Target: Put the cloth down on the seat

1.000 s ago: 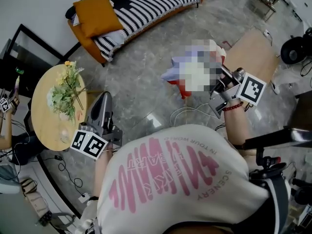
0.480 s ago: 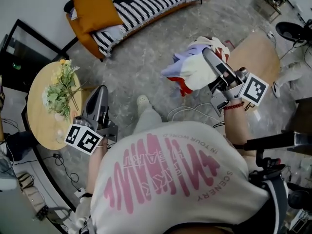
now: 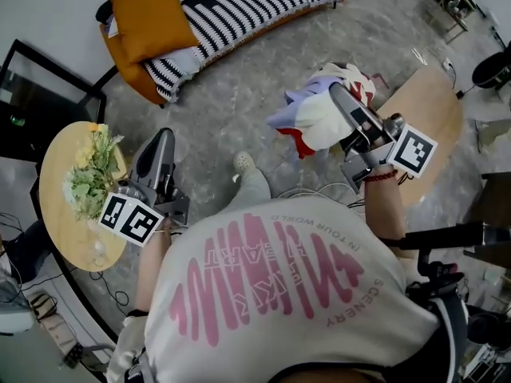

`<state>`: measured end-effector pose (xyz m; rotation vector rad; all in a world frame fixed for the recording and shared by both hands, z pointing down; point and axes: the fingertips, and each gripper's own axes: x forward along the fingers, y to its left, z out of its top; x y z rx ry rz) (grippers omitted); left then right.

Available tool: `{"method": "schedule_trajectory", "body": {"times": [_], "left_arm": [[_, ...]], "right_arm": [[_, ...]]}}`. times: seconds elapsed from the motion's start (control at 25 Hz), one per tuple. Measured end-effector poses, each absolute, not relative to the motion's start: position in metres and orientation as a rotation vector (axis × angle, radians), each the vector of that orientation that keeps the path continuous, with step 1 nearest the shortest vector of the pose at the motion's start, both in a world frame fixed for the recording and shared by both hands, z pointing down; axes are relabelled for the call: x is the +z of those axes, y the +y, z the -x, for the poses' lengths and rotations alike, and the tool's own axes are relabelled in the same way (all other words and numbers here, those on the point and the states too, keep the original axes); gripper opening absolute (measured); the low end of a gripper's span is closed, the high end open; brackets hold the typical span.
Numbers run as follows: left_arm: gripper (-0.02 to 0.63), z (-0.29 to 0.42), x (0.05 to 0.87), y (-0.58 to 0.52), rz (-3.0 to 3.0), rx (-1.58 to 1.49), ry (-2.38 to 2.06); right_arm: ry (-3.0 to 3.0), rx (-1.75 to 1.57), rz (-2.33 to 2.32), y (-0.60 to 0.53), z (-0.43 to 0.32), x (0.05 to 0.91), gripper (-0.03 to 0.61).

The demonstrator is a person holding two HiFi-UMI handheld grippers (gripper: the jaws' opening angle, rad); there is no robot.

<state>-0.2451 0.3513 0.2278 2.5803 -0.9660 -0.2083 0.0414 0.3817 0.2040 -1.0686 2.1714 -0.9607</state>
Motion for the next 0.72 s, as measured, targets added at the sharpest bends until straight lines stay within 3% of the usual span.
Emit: {"method": "schedule_trajectory", "body": {"times": [0.16, 0.4, 0.72], "left_arm": [[0.009, 0.246, 0.228, 0.376, -2.598, -0.226, -0.948], [0.009, 0.246, 0.201, 0.291, -2.573, -0.242, -0.965], [0.009, 0.248, 0.207, 0.273, -2.632, -0.259, -1.009]], "right_arm": [[2.184, -0.992, 1.055, 0.399, -0.035, 0.212, 0.052], [2.157, -1.004, 1.072, 0.306, -0.060, 0.191, 0.052], [2.071, -0.927, 1.055, 0.276, -0.076, 0.203, 0.052]]}}
